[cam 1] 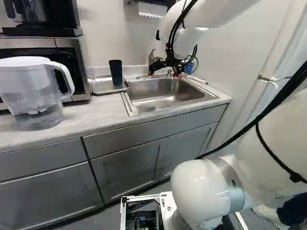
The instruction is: Rinse the cup and place it in the tray
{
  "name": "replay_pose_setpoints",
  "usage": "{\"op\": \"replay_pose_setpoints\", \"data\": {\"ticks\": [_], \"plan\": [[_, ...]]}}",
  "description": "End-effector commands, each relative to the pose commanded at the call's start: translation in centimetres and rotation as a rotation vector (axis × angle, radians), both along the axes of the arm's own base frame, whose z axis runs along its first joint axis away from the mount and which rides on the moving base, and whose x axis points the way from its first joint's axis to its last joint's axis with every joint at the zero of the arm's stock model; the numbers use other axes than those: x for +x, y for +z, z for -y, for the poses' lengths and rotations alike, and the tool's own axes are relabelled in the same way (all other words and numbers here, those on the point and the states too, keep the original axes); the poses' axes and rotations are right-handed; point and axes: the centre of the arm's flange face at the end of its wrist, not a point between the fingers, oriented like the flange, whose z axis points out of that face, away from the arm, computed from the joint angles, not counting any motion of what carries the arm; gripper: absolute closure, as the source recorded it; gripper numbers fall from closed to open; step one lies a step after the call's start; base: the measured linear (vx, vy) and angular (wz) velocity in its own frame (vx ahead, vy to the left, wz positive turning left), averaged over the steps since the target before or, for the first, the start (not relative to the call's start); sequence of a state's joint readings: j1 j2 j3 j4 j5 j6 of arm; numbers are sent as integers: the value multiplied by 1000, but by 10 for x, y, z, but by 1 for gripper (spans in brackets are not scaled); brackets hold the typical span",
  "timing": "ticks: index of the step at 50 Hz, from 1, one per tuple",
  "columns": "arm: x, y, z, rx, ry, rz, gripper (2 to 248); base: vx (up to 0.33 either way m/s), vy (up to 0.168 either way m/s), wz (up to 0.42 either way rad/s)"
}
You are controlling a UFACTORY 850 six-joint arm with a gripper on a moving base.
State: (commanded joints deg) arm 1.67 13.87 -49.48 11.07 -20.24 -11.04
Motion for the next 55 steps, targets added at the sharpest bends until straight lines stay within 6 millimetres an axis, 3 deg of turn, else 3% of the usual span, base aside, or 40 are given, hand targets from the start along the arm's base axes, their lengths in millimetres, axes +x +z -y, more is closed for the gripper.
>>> {"op": "replay_pose_setpoints", "data": {"ticks": [37, 55], "plan": [[0, 0, 0, 0, 0, 0, 3, -128, -3, 13], [0, 0, 0, 0, 0, 0, 3, -145, 26, 147]]}}
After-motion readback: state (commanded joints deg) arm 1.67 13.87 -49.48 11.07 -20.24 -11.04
